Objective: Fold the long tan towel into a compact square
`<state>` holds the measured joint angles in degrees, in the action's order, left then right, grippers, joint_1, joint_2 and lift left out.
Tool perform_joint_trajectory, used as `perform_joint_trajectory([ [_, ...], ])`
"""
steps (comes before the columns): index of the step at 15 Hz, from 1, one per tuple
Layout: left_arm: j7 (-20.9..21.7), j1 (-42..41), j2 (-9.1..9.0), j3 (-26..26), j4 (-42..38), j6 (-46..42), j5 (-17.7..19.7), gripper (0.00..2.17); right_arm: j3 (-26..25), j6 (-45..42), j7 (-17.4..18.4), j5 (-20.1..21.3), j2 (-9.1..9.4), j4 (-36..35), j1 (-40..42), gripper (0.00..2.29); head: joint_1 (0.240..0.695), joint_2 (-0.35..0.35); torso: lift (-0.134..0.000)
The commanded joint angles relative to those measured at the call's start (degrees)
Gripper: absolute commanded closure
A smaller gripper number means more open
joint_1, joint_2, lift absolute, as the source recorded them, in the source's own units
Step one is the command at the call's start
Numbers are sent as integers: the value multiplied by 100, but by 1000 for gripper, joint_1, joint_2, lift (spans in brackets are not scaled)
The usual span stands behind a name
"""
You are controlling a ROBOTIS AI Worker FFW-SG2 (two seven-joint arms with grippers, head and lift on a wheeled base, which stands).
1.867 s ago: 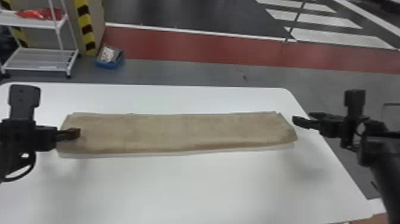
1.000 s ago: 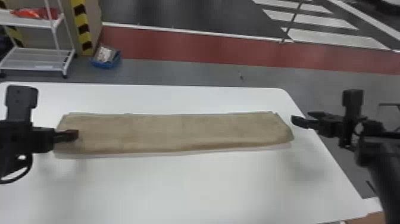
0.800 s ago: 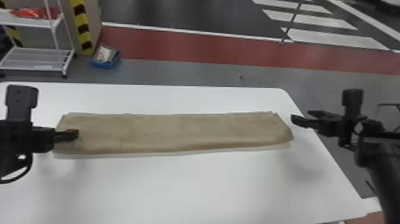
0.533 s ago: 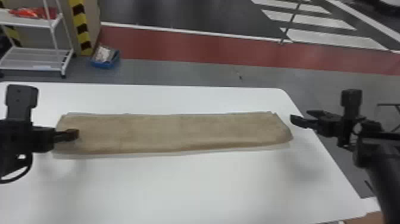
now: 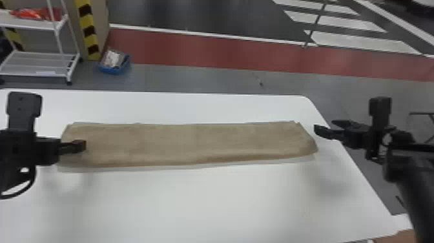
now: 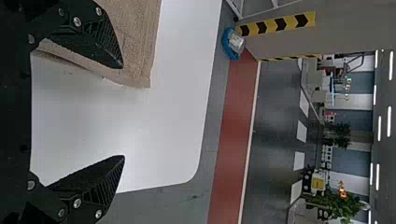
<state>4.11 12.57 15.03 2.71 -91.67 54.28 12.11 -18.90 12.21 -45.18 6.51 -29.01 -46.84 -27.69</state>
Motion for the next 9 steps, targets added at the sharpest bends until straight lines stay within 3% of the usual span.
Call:
perform_joint_trajectory([
  [1, 2, 8, 0, -16, 0, 0, 2, 323, 9, 6, 0, 0, 1, 0, -8, 225, 695, -229, -124],
  [7, 125, 105, 0, 10, 9, 264, -25, 333, 0, -12, 0, 0, 1, 0, -8, 225, 695, -229, -124],
  [9, 187, 131, -9, 28, 9, 492, -33, 583, -18, -12, 0, 8, -8, 0, 1, 225, 695, -231, -124],
])
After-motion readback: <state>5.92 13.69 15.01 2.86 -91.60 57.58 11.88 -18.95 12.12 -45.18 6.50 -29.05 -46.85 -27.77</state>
